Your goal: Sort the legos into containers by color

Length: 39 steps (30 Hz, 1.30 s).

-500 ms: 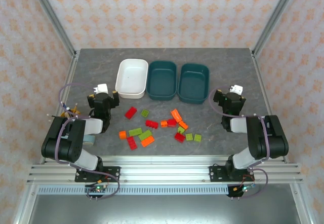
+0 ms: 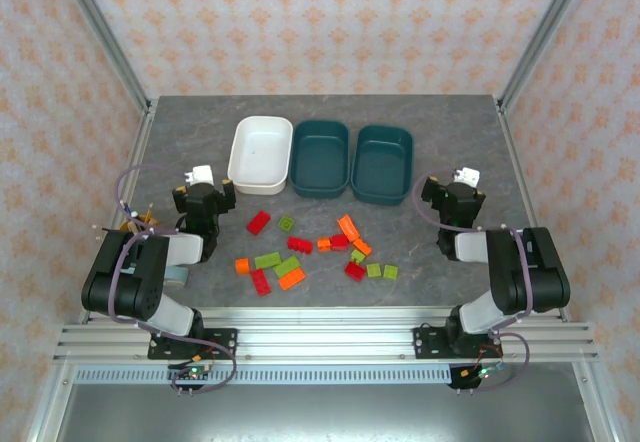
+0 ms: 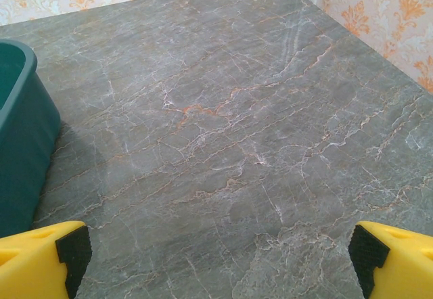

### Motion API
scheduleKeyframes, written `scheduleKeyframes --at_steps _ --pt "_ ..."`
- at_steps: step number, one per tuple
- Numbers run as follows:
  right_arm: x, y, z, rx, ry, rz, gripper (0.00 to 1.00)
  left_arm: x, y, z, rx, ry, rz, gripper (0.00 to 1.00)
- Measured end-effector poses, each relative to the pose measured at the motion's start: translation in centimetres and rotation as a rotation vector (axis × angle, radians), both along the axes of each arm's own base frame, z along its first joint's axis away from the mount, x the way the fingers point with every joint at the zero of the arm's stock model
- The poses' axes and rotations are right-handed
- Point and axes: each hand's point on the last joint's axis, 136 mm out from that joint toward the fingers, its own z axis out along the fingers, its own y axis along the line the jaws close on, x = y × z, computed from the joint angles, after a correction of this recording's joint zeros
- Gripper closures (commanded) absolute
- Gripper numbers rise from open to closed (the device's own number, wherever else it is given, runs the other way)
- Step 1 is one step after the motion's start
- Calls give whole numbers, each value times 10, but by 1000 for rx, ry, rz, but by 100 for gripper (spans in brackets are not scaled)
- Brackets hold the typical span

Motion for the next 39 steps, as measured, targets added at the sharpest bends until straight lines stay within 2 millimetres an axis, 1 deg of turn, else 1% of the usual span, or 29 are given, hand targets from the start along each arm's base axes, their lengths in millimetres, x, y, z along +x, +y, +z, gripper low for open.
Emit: scheduleKeyframes --at_steps 8,9,10,11,13,16,18,19,20,22,25,26,27,28,29,31,32,33,34,35,37,38,39 --pt "0 0 0 0 3 0 1 -1 0 0 2 16 0 0" --pt "-1 0 0 -2 14 0 1 -2 0 4 7 27 4 0" --pt "-2 0 1 -4 28 -2 1 -1 0 10 14 27 11 0" --pt "-1 0 5 -9 39 -7 1 0 -2 22 23 12 16 0" --pt "1 -2 29 -19 10 -28 1 1 -10 50 34 -38 19 0" --pt "3 -4 88 -11 -108 -74 1 -3 -20 95 36 -121 34 0" --pt "5 -5 136 1 -187 -106 1 -7 -26 123 31 -165 50 0" --pt "6 -5 156 6 -219 -117 1 -9 -28 133 25 -179 56 0" --pt "6 -3 182 15 -261 -126 1 -11 -31 144 21 -195 62 0" --pt "2 4 227 33 -323 -122 1 -14 -38 165 18 -218 65 0" --pt "-8 22 308 132 -391 -90 0 -18 -52 202 -18 -275 57 0" --pt "-13 25 337 193 -408 -90 0 -20 -56 218 -61 -302 64 0" --pt "-19 25 362 266 -431 -100 0 -22 -56 234 -136 -324 91 0" --pt "-25 24 379 321 -450 -105 0 -24 -56 246 -210 -331 118 0" --pt "-31 23 387 373 -444 -102 6 -27 -53 262 -292 -334 153 0" --pt "-38 25 375 425 -358 -100 21 -31 -50 291 -414 -359 176 0" --pt "-40 28 358 455 -275 -109 27 -32 -51 301 -480 -357 163 0" --pt "-40 35 338 475 -186 -111 32 -32 -55 302 -526 -333 145 0" --pt "-40 44 318 484 -103 -106 35 -31 -61 298 -552 -299 123 0" --pt "-44 54 292 495 7 -103 36 -31 -72 291 -574 -245 86 0" --pt "-53 74 236 496 226 -107 36 -32 -103 269 -585 -124 -5 0" --pt "-64 82 206 494 342 -115 35 -34 -124 252 -576 -42 -62 0" --pt "-81 90 174 499 461 -126 35 -39 -147 234 -562 41 -124 0"
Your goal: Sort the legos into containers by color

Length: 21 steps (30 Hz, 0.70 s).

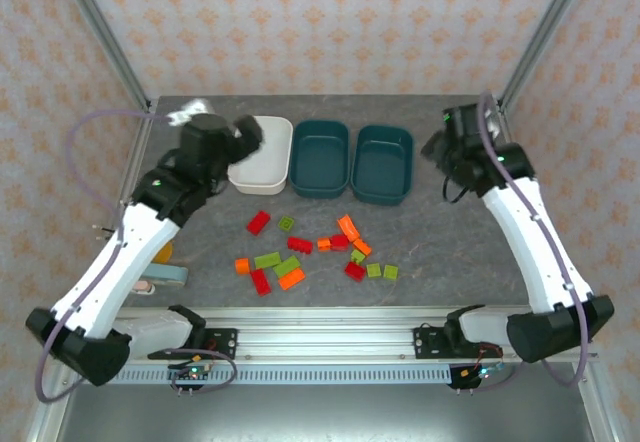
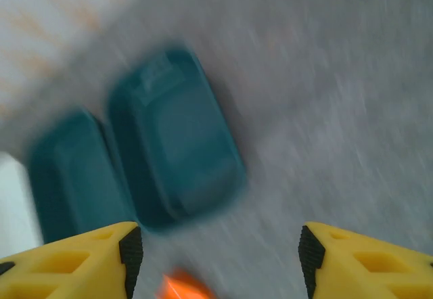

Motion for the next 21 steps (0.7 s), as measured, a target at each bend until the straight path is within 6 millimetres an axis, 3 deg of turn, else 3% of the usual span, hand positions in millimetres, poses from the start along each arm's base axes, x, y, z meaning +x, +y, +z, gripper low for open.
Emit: scheduleKeyframes --at_steps 3,5,10,14,21 --pt "-53 8 -65 65 254 -23 36 -32 -58 -52 62 157 -245 1" --pt "-84 11 -92 127 352 -74 36 -60 -84 -77 101 232 -381 1" --pt "-130 33 -142 346 463 -246 36 -122 -118 -106 182 287 -648 1" --pt "-137 51 -176 457 532 -389 34 -153 -126 -110 210 257 -772 1" --pt "-127 74 -202 587 553 -524 31 -159 -124 -116 220 245 -796 1"
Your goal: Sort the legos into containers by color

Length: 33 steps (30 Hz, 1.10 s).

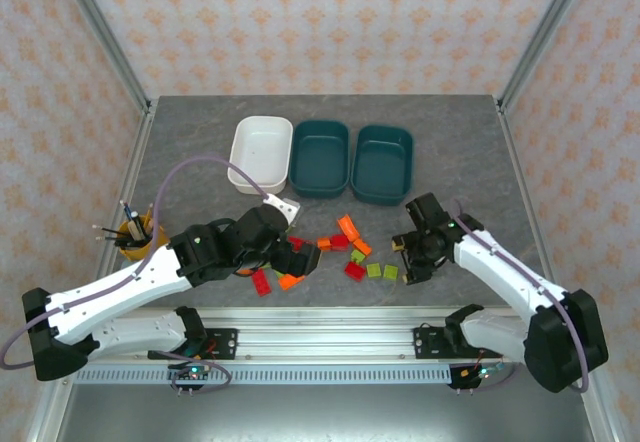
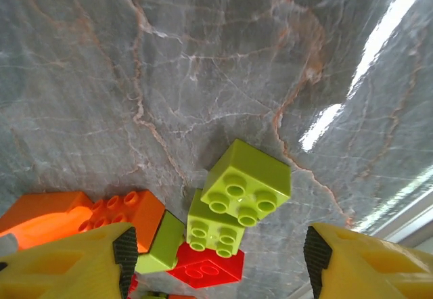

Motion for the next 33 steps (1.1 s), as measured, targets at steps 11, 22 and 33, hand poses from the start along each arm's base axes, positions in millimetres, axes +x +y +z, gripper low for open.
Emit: scheduleKeyframes --at_steps 11,22,33 --pt "4 14 -23 51 61 -76 35 -1 -8 -1 -24 -16 -17 1" --pt "4 16 -30 59 84 -86 42 -3 -7 -5 -24 -12 -22 1" --pt "-1 18 -37 47 120 -82 55 -4 -9 -5 -34 -6 -16 1"
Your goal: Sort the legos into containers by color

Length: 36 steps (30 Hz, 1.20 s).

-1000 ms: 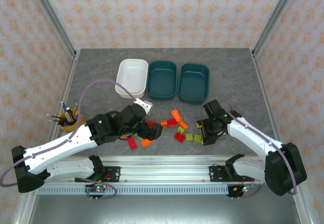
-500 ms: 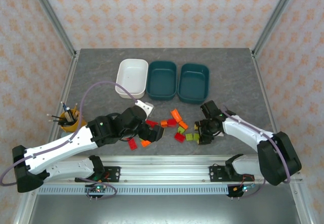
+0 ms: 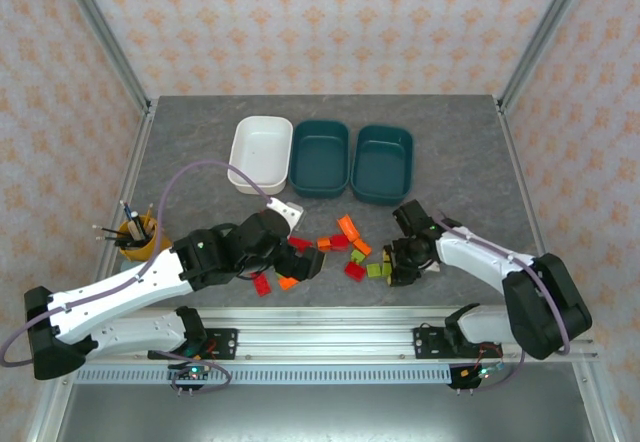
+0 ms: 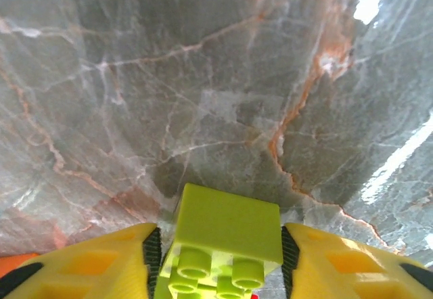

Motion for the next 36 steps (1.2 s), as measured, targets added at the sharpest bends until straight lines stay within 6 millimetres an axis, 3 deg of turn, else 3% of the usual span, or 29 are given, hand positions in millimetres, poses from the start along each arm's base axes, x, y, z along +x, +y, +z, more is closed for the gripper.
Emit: scheduleKeyframes --at_steps 7,10,12,17,20,23,27,32,36 --pt "-2 0 -1 -13 13 9 70 -1 1 -3 -3 7 9 1" --pt "6 -7 11 -73 -14 46 70 1 1 -2 -12 10 26 1" --pt "26 -7 37 -115 -92 97 71 3 3 -1 -21 15 56 0" --pt "107 4 134 -225 -396 288 72 27 12 13 -109 34 202 0" --pt "141 8 156 -318 -472 415 72 52 21 29 -179 31 310 0" --pt "163 7 145 -388 -443 534 72 78 30 39 -238 39 399 0" --pt "199 3 115 -443 -366 648 69 109 36 40 -270 69 484 0" --pt "243 -2 82 -468 -312 727 69 138 26 34 -265 107 510 0" --pt "264 -9 50 -463 -258 759 64 150 18 27 -251 132 511 0"
